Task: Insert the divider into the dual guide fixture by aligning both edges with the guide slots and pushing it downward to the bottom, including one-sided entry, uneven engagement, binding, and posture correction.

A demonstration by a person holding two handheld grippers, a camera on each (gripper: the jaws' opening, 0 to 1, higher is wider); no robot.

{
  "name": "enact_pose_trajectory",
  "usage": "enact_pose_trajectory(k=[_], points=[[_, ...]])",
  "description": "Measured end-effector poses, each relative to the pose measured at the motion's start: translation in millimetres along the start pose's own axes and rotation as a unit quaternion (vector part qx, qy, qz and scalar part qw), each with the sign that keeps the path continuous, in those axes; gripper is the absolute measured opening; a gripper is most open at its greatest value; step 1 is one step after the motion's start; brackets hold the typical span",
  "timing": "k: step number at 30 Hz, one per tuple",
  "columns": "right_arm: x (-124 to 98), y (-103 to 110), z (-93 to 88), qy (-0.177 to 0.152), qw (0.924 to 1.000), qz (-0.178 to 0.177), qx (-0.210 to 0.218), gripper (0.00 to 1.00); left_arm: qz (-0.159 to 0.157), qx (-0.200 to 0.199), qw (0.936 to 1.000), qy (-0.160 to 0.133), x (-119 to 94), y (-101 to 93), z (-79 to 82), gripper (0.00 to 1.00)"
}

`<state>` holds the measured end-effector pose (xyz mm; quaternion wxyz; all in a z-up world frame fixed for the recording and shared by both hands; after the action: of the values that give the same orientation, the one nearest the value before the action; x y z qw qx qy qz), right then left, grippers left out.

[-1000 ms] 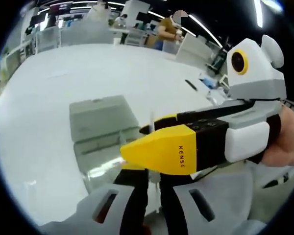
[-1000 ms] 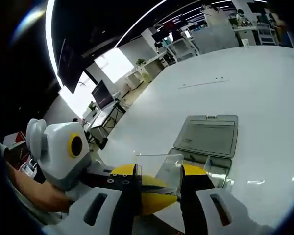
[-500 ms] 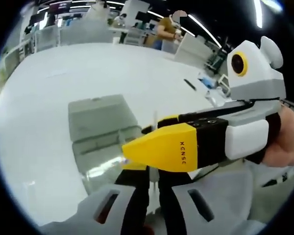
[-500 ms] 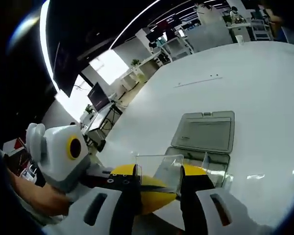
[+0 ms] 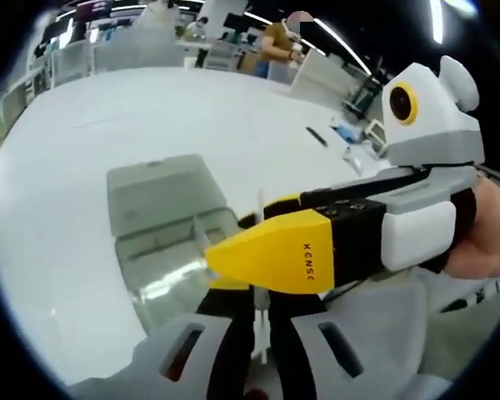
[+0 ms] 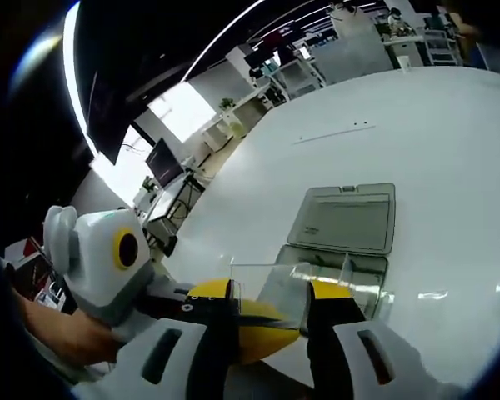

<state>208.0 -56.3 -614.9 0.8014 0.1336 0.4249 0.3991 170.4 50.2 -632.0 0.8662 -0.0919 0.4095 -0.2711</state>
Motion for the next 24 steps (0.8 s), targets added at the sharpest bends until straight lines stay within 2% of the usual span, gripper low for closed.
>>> enact_pose_trajectory(k=[13,24], points=[[1.0,-3.6,-1.8,0.007,1.0,0.001,0.004,0.31,-0.015,-0.014,0.9997,0.013,2.2,1.6,-1.4,0.02],[1.9,-0.3,-0.9,0.013,0.9998,-0.015,0.002,0.3,-0.024,-0.031,0.9991,0.015,2.4,3.0,-1.3,0.03]])
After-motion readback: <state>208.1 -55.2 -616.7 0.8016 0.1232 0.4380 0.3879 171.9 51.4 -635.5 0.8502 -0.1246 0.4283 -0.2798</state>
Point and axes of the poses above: the point that each gripper's makers call its tool centre point, and the gripper's own axes: x roughly forward along the fingers, y roughly to its left, z roughly out of its top, the point moved 10 cm from there along -x, roughly backward along the fingers, and after that the axes turned 1 degree about -z, right-handed, at the moved point
